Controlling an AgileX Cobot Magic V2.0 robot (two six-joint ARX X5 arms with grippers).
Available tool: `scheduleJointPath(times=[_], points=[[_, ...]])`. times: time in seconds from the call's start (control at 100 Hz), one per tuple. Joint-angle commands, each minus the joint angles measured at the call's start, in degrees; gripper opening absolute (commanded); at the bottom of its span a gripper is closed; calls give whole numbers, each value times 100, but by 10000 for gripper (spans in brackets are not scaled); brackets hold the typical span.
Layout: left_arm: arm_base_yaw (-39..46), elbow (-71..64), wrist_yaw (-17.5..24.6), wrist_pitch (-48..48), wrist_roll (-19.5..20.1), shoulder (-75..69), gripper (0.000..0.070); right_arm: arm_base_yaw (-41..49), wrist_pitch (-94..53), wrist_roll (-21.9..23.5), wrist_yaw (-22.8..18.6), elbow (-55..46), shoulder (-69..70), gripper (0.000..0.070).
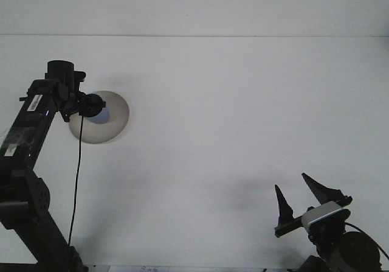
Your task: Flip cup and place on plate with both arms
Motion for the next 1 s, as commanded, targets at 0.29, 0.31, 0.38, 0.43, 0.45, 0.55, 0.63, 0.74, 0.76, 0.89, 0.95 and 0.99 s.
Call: scheduleJointPath(times=[0.29,0.31,0.38,0.43,0.45,0.55,0.63,0.74,0.76,0.89,0.95,0.99], points=[[22,129,11,57,-262,129,441,57,44,59,2,13,13,495],[22,146,11,48,-297,129,467,57,44,59,2,13,13,495],[24,186,11,48,-369,116,550,57,42,59,2,13,13,495],[26,201,11,52,-369,85,582,57,42,59,2,13,13,495],[28,212,11,52,-369,81,585,57,42,59,2,13,13,495],[28,275,11,28,-380,52,585,57,42,59,2,13,13,495],[35,378,11,-68,-409,46,585,57,37,59,2,13,13,495],[39,540,33,-186,-479,33,585,57,37,59,2,13,13,495],[39,562,37,-216,-483,15,585,57,35,59,2,13,13,495],[52,643,52,-291,-483,-166,585,57,24,59,2,13,13,495],[68,643,52,-295,-492,-317,585,57,24,59,2,13,13,495],[77,643,52,-302,-505,-448,585,57,24,59,2,13,13,495]])
